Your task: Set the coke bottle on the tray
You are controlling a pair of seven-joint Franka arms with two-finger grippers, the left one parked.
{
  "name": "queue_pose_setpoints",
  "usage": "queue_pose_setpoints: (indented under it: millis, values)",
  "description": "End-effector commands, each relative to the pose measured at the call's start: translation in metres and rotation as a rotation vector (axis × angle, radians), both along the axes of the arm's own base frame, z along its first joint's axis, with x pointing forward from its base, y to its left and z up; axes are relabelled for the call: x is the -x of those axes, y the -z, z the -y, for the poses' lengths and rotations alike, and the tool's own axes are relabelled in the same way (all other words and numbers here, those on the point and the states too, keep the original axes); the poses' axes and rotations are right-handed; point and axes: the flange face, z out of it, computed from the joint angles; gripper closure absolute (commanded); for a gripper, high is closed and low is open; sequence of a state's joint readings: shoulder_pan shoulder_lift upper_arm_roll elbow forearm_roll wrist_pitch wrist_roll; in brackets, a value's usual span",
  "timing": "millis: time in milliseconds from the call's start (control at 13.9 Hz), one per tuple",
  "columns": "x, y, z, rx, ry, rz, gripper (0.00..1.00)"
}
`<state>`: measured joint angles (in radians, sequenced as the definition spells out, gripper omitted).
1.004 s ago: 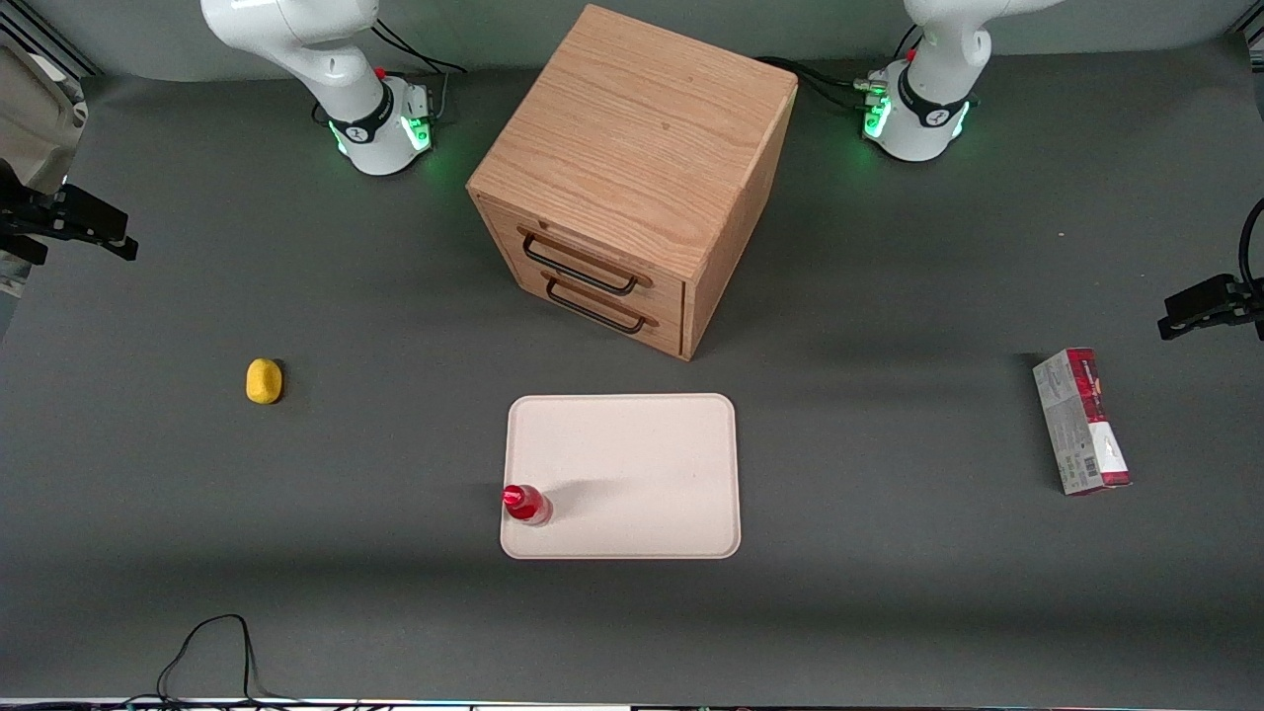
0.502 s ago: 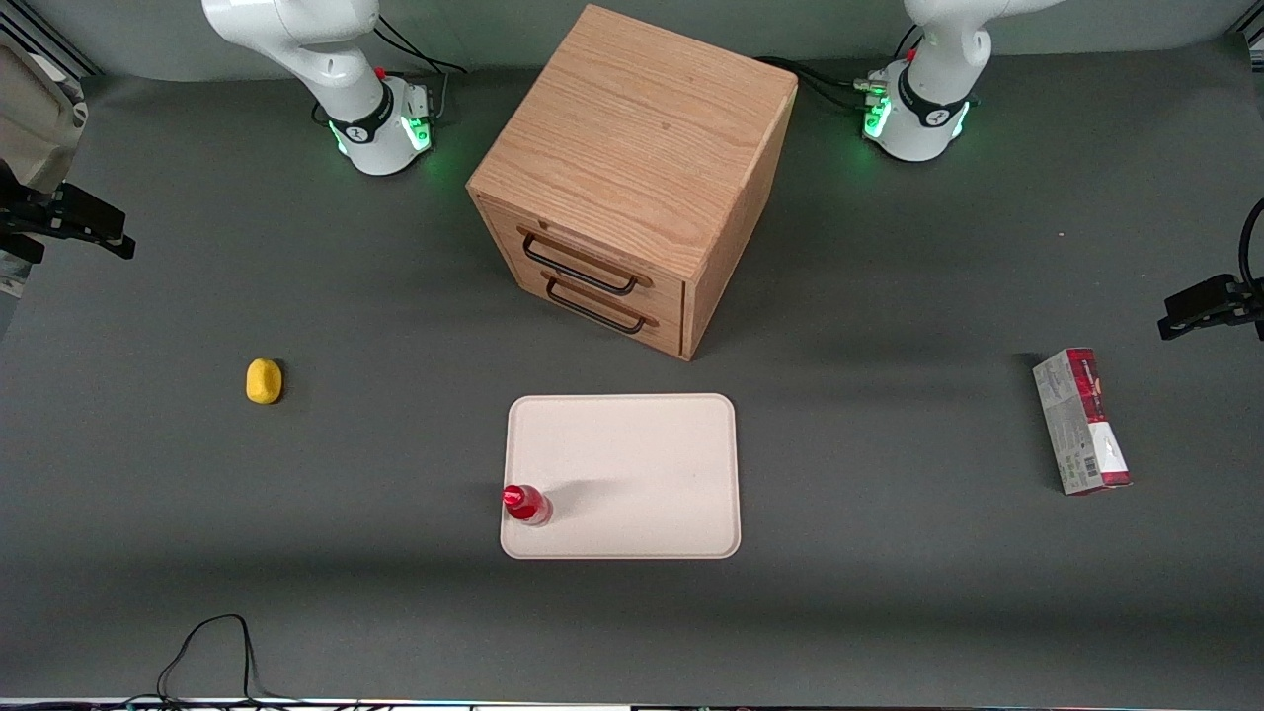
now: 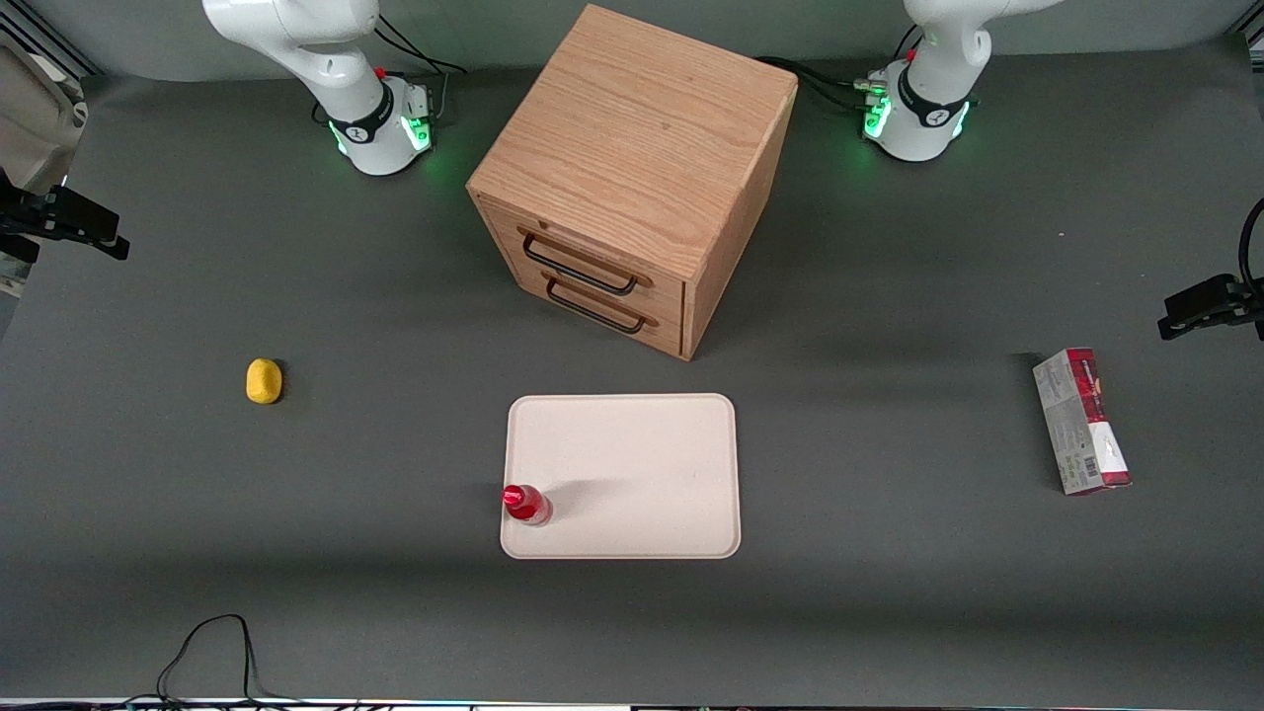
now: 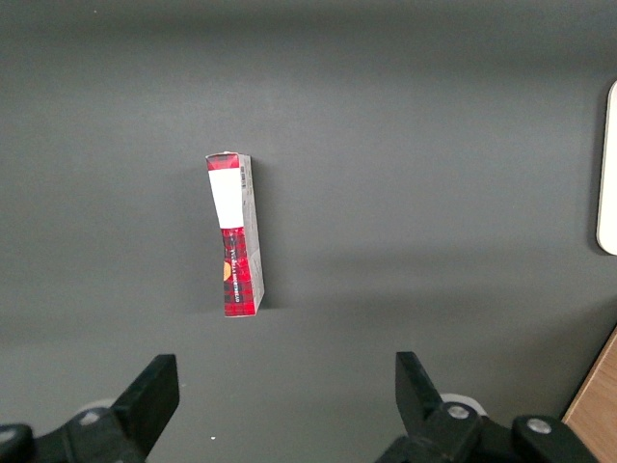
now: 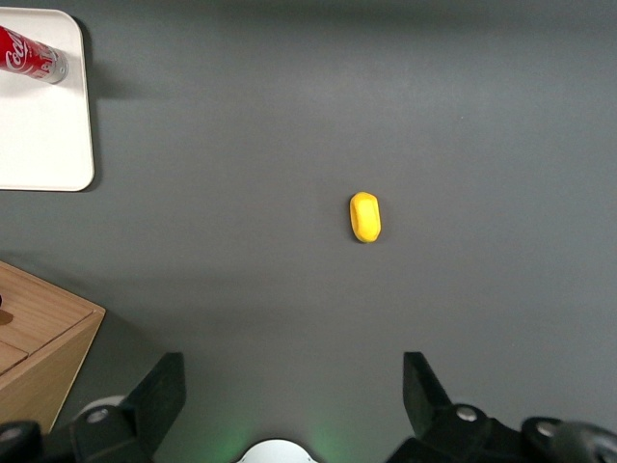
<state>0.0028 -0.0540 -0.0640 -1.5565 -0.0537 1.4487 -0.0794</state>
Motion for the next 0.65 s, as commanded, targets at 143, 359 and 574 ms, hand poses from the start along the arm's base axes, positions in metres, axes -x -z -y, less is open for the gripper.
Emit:
queue_pose_setpoints:
  millis: [143, 359, 574]
  values:
    - [0.0075, -0.0011, -0.0039, 0.002, -0.011, -0.019, 0.0]
    - [0.0079, -0.0015, -0.0039, 0.002, -0.011, -0.02, 0.0]
    - [0.0074, -0.0007, -0.0038, 0.003, -0.011, -0.022, 0.0]
